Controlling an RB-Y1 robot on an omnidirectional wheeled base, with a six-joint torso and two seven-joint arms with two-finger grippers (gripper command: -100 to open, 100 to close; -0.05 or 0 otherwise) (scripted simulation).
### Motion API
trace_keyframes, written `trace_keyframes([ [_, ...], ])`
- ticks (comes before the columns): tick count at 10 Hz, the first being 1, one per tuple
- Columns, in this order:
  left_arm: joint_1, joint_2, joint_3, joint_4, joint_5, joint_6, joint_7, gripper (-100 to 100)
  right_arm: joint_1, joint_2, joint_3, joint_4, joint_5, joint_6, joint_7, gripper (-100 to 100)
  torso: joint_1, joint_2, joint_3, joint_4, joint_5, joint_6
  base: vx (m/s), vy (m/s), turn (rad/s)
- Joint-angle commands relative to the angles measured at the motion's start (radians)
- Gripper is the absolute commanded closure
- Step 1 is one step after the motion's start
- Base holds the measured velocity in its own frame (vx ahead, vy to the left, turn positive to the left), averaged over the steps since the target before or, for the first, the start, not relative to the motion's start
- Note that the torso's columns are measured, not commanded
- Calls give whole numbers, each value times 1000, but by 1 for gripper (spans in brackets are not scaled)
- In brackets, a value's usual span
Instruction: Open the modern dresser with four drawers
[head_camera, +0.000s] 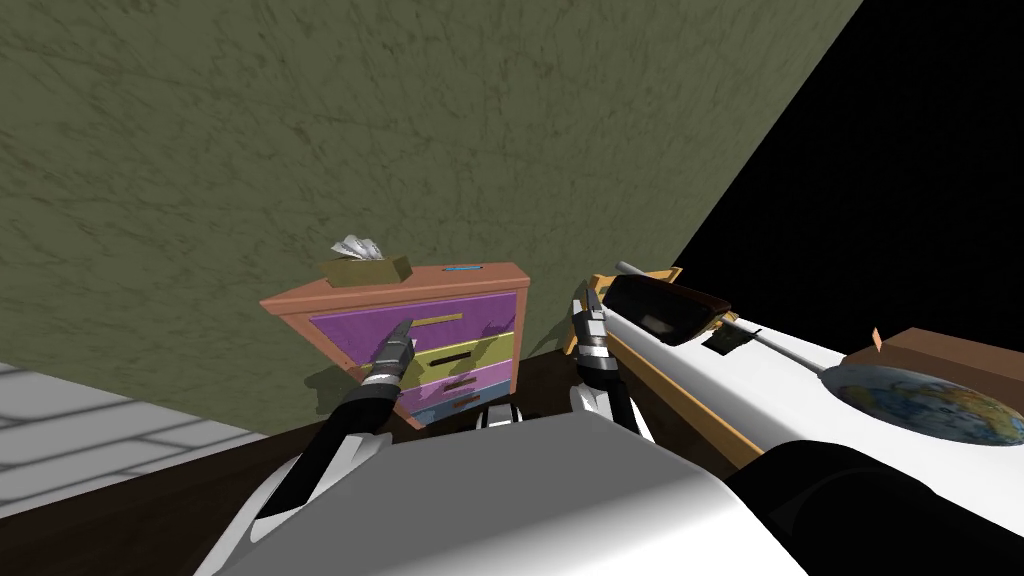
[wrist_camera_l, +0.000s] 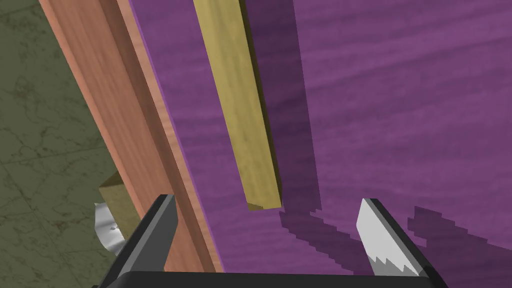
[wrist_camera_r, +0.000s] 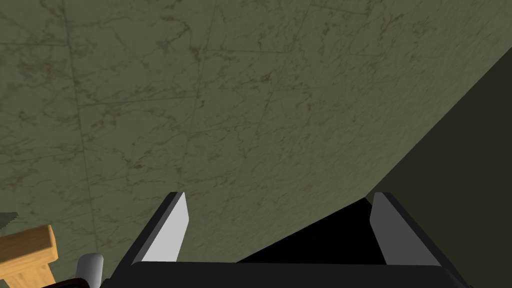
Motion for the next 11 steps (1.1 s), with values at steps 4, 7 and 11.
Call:
trace_keyframes([
  [4,18,1,-6,-33,0,16,-1,100,0,0,0,0,0,0,0,0,0,3,1,1,0,0,23,1,-1],
  [7,38,5,-13,-53,2,15,-1,100,-1,0,0,0,0,0,0,0,-1,3,2,1,0,-1,-193,-40,20],
  [11,58,11,-23,-61,4,15,-2,100,-1,0,0,0,0,0,0,0,-1,1,0,-1,0,0,-158,-24,16],
])
